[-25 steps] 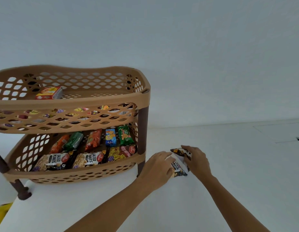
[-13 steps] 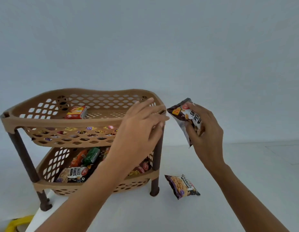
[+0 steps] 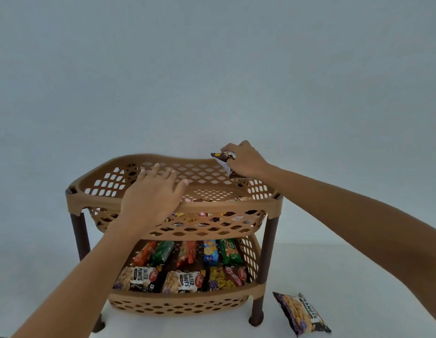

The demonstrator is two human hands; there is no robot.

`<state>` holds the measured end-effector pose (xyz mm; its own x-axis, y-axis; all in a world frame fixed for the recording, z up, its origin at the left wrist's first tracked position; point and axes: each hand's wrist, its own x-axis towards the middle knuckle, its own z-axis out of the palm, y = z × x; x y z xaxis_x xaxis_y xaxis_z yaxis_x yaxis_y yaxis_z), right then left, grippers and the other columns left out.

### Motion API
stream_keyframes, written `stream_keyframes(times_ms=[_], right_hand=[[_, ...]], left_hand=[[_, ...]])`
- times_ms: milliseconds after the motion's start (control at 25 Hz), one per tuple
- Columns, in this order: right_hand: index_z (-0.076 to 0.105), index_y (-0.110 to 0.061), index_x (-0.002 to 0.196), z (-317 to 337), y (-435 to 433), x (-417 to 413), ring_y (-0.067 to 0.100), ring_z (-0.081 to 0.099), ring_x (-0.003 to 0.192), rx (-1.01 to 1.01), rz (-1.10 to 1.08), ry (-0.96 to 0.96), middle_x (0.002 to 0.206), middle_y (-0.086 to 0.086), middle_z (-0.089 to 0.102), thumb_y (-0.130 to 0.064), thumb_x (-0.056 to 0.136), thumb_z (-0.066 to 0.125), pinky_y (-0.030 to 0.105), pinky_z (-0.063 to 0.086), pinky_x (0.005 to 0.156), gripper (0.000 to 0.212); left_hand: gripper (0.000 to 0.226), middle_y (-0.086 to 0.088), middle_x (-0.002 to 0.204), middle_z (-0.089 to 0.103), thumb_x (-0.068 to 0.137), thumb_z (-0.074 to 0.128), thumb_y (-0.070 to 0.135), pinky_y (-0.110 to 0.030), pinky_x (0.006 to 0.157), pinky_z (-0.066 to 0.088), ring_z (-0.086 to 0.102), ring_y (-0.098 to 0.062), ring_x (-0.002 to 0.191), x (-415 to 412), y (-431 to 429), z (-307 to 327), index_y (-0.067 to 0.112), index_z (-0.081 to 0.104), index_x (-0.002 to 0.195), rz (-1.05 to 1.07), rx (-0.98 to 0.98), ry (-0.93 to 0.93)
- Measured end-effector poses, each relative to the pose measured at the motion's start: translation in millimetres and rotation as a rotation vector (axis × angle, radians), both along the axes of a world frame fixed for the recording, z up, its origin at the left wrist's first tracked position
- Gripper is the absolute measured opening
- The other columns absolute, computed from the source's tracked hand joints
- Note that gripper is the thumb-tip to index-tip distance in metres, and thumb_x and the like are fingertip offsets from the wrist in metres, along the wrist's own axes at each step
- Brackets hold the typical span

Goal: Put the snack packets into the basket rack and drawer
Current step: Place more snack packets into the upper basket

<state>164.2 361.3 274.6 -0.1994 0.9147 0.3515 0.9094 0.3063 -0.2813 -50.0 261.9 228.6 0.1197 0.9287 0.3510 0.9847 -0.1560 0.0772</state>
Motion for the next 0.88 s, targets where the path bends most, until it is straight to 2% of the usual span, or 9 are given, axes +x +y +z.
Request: stream_keyframes(times_ms=[80, 160, 240, 320, 440, 600, 760, 840, 880], right_hand=[[0.038, -0.025, 0.136, -7, 19, -16, 0.041, 0.041, 0.115, -0.106, -0.047, -0.185, 0.136, 0.017, 0.03, -0.023, 0.095, 0.04, 0.048, 0.039, 0.1, 0.042], [0.03, -0.022, 0.14, -13, 30, -29, 0.043, 0.037, 0.12, -0.175, -0.08, -0.317, 0.141, 0.02, 0.023, -0.025, 0.096, 0.039, 0.048, 0.035, 0.102, 0.046], [0.021, -0.022, 0.145, -24, 38, -38, 0.046, 0.022, 0.133, -0.264, -0.132, -0.42, 0.15, 0.023, 0.007, -0.025, 0.095, 0.041, 0.052, 0.026, 0.108, 0.053], [0.011, -0.027, 0.147, -40, 43, -43, 0.047, 0.003, 0.14, -0.352, -0.17, -0.533, 0.155, 0.019, -0.01, -0.028, 0.096, 0.042, 0.055, 0.014, 0.113, 0.06], [-0.002, -0.034, 0.148, -57, 48, -42, 0.045, -0.008, 0.141, -0.458, -0.159, -0.603, 0.154, 0.016, -0.022, -0.051, 0.096, 0.029, 0.054, 0.004, 0.115, 0.062], [-0.013, -0.033, 0.146, -58, 55, -41, 0.04, -0.011, 0.143, -0.631, -0.119, -0.462, 0.155, 0.013, -0.022, -0.061, 0.092, 0.022, 0.057, 0.005, 0.114, 0.07], [-0.02, -0.041, 0.142, -56, 54, -39, 0.04, -0.019, 0.141, -0.721, -0.111, -0.248, 0.151, 0.008, -0.034, -0.066, 0.089, 0.018, 0.063, 0.004, 0.111, 0.07], [-0.01, -0.039, 0.146, -47, 50, -39, 0.042, -0.016, 0.141, -0.592, -0.102, -0.143, 0.153, 0.011, -0.028, -0.067, 0.089, 0.014, 0.062, 0.003, 0.112, 0.068], [0.001, -0.035, 0.148, -38, 44, -40, 0.043, -0.011, 0.142, -0.482, -0.114, -0.093, 0.156, 0.014, -0.018, -0.065, 0.09, 0.014, 0.06, 0.004, 0.113, 0.066]], left_hand=[[0.066, -0.003, 0.155, 0.027, 0.094, 0.005, 0.049, -0.043, 0.118, 0.009, 0.014, -0.021, 0.146, -2, 4, -3, 0.016, 0.028, 0.146, 0.007, -0.009, 0.058], [0.05, -0.007, 0.153, 0.032, 0.1, 0.02, 0.04, -0.047, 0.117, 0.016, 0.023, -0.026, 0.144, -5, 3, -5, 0.017, 0.032, 0.143, -0.028, 0.028, 0.172], [0.04, -0.01, 0.146, 0.043, 0.098, 0.039, 0.028, -0.054, 0.114, 0.024, 0.037, -0.028, 0.137, -7, 0, -6, 0.014, 0.04, 0.135, -0.072, 0.061, 0.295], [0.039, -0.013, 0.137, 0.051, 0.091, 0.053, 0.018, -0.059, 0.109, 0.03, 0.047, -0.029, 0.129, -8, -2, -6, 0.01, 0.043, 0.127, -0.096, 0.077, 0.44], [0.041, -0.013, 0.134, 0.052, 0.089, 0.055, 0.015, -0.06, 0.105, 0.035, 0.05, -0.031, 0.123, -7, -1, -5, 0.009, 0.04, 0.127, -0.082, 0.093, 0.497], [0.039, -0.012, 0.131, 0.053, 0.09, 0.052, 0.016, -0.057, 0.103, 0.039, 0.05, -0.03, 0.12, -5, 0, -6, 0.009, 0.042, 0.126, -0.094, 0.123, 0.513], [0.032, -0.01, 0.119, 0.058, 0.09, 0.053, 0.015, -0.053, 0.095, 0.046, 0.055, -0.029, 0.11, -6, -2, -6, 0.009, 0.044, 0.12, -0.109, 0.152, 0.479], [0.023, -0.007, 0.102, 0.059, 0.089, 0.053, 0.014, -0.044, 0.08, 0.053, 0.058, -0.026, 0.093, -6, -4, -6, 0.01, 0.047, 0.111, -0.117, 0.147, 0.432], [0.021, -0.005, 0.096, 0.058, 0.088, 0.054, 0.013, -0.04, 0.072, 0.055, 0.057, -0.025, 0.085, -7, -5, -4, 0.011, 0.047, 0.107, -0.122, 0.138, 0.421]])
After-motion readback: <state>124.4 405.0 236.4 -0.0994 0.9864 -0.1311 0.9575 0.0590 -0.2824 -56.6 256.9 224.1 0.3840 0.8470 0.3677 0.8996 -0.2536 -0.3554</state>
